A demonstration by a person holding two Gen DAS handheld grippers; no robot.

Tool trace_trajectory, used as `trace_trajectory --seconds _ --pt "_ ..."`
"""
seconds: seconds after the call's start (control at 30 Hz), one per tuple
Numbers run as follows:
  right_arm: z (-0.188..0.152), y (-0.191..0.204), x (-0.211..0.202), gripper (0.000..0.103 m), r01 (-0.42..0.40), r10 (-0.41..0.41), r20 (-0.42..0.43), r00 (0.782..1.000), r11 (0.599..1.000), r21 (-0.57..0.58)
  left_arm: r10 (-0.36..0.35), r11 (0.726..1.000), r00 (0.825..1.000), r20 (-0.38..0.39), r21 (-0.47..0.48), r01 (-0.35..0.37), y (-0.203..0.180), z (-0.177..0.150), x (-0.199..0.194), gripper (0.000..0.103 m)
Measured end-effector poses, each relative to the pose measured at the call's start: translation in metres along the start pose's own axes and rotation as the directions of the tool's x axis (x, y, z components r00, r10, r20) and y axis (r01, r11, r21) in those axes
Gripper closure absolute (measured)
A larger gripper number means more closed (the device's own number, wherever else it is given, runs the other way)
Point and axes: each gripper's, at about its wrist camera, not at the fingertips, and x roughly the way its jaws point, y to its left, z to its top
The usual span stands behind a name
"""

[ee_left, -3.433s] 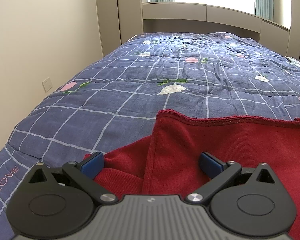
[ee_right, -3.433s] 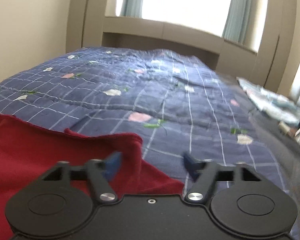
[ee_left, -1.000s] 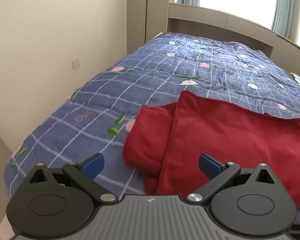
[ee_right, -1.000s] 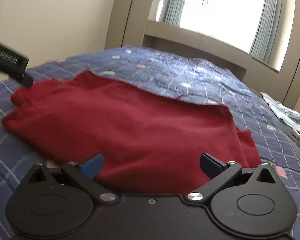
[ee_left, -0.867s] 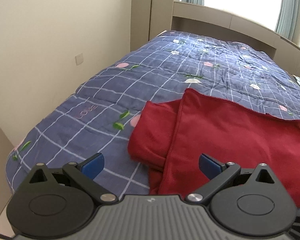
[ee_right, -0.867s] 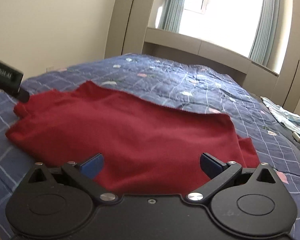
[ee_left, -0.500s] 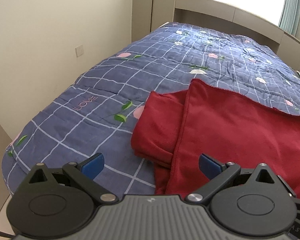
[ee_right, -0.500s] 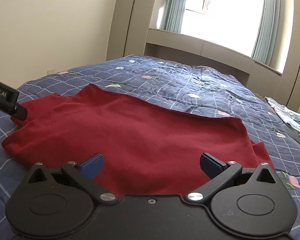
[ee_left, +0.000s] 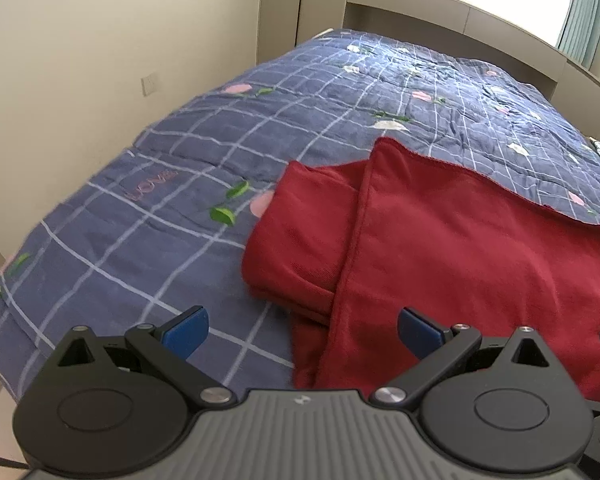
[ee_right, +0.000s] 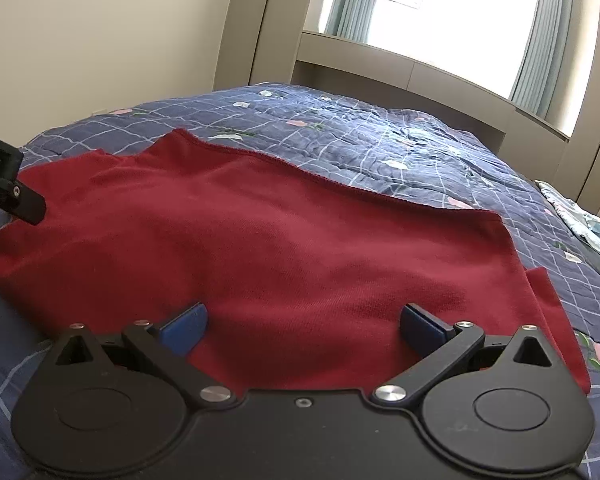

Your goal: Fold small clothes

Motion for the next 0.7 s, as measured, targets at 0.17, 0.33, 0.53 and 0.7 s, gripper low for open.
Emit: trace_trajectory --seconds 0.17,0.33,0.53,0.7 --pt "-0.002 -0.001 0.000 0.001 -0.003 0.003 0.008 1.000 1.000 0.004 -0.149 0.981 0.987 -0.055 -0.134 0.141 0.019 -0.012 0.009 0.001" --pt "-0.003 -0.002 0.000 0.000 -0.004 0.004 0.013 1.000 1.000 0.005 -0.275 0.937 0.961 0.016 -0.221 0.272 0.037 -0.021 0.006 0.008" --pt "-0.003 -0.002 0.000 0.000 -0.004 0.004 0.014 1.000 1.000 0.005 -0.331 0.917 0.943 0.034 -0.225 0.330 0.038 -0.014 0.020 0.027" --pt "-0.004 -0.002 -0.001 0.000 -0.004 0.004 0.014 1.000 1.000 0.005 -0.313 0.909 0.948 0.061 -0.270 0.318 0.042 -0.001 0.038 0.027"
